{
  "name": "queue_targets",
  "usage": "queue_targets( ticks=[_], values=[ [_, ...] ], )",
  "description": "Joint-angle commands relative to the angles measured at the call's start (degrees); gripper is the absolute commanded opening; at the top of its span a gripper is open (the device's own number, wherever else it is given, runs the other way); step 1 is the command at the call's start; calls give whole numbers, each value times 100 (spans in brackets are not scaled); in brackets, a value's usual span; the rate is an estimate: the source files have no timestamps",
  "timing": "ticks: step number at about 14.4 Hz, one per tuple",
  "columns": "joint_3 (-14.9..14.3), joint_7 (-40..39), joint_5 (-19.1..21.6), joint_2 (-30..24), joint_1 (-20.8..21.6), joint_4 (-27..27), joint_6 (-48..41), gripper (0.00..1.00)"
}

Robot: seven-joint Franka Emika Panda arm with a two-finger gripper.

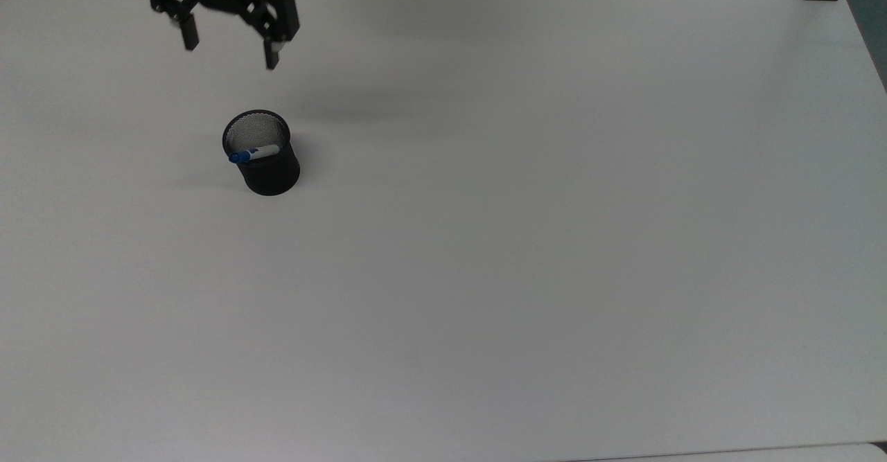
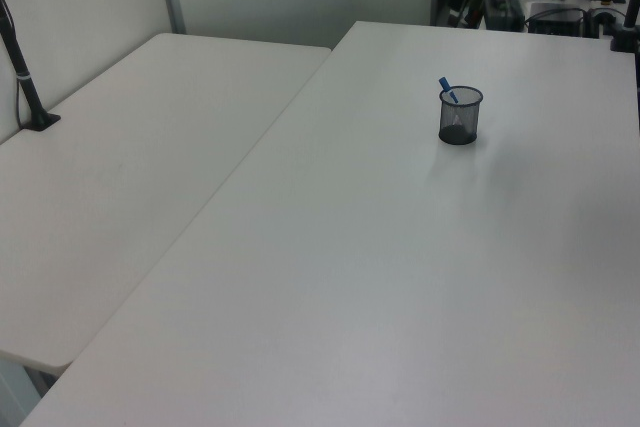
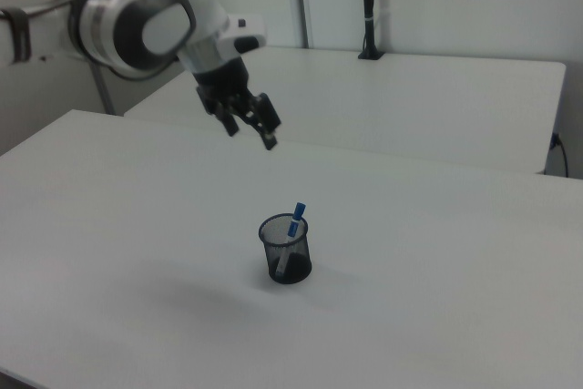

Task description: Insert the marker

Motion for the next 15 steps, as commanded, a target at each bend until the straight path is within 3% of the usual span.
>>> queue_targets(
  ticks=[1, 4, 10, 15],
  values=[
    [-92, 74, 220, 99, 457, 810, -1760, 100],
    [-197, 91, 211, 81, 722, 829, -2090, 100],
    [-645, -84, 150, 239, 1257, 847, -1528, 100],
    [-672, -40, 141, 204, 1276, 847, -1545, 100]
  ],
)
